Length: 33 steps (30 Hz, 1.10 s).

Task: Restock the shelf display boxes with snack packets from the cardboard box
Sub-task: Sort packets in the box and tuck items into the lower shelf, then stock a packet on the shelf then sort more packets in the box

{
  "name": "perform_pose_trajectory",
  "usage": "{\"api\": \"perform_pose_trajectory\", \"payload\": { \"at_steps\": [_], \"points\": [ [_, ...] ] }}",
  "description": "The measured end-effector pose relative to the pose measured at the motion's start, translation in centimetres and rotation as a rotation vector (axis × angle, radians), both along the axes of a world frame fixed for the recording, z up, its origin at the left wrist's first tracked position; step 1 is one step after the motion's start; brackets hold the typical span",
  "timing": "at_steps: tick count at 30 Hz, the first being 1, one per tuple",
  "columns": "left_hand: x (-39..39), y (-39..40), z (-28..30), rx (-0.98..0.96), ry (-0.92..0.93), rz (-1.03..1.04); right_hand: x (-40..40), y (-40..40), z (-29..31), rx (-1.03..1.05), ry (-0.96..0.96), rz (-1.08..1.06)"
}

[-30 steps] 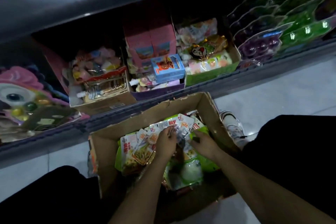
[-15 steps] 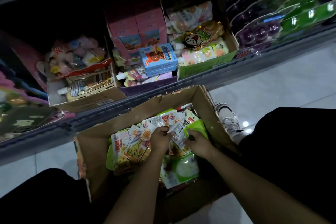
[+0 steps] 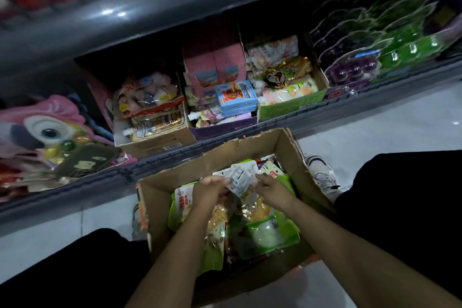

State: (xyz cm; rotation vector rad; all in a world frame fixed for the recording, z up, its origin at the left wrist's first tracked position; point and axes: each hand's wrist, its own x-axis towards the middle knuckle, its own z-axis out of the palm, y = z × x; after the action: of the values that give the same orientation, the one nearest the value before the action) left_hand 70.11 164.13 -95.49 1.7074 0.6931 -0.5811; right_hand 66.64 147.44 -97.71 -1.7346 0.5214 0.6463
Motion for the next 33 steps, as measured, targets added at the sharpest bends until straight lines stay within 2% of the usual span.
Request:
{"api": "perform_pose_trajectory", "payload": {
  "at_steps": [3, 11, 19, 22, 28, 33],
  "points": [
    [-0.1, 0.5, 3.6, -0.117, -0.05, -0.002, 0.7, 0.7, 3.1, 0.107, -0.075, -0.096],
    [-0.5, 0.2, 13.7, -0.346, -0.197, 0.048, 2.2, 0.2, 15.2, 0.312, -0.194, -0.1],
    [-1.7, -1.5, 23.5, -0.511, -0.447, 0.051, 2.7, -3.2, 26.6, 0.389, -0.341, 0.069],
    [-1.9, -2.4, 26.3, -0.486, -0.538, 0.021, 2.7, -4.2, 29.3, 0.386, -0.429, 0.121],
    [-2.2, -4.1, 29.8, -0.339, -0.74, -0.103, 1.5, -5.6, 31.3, 0.365, -0.699, 0.053],
    [-1.9, -5.5, 31.3, -0.318, -0.797, -0.041, 1.9, -5.0, 31.3, 0.302, -0.853, -0.024]
  ]
}}
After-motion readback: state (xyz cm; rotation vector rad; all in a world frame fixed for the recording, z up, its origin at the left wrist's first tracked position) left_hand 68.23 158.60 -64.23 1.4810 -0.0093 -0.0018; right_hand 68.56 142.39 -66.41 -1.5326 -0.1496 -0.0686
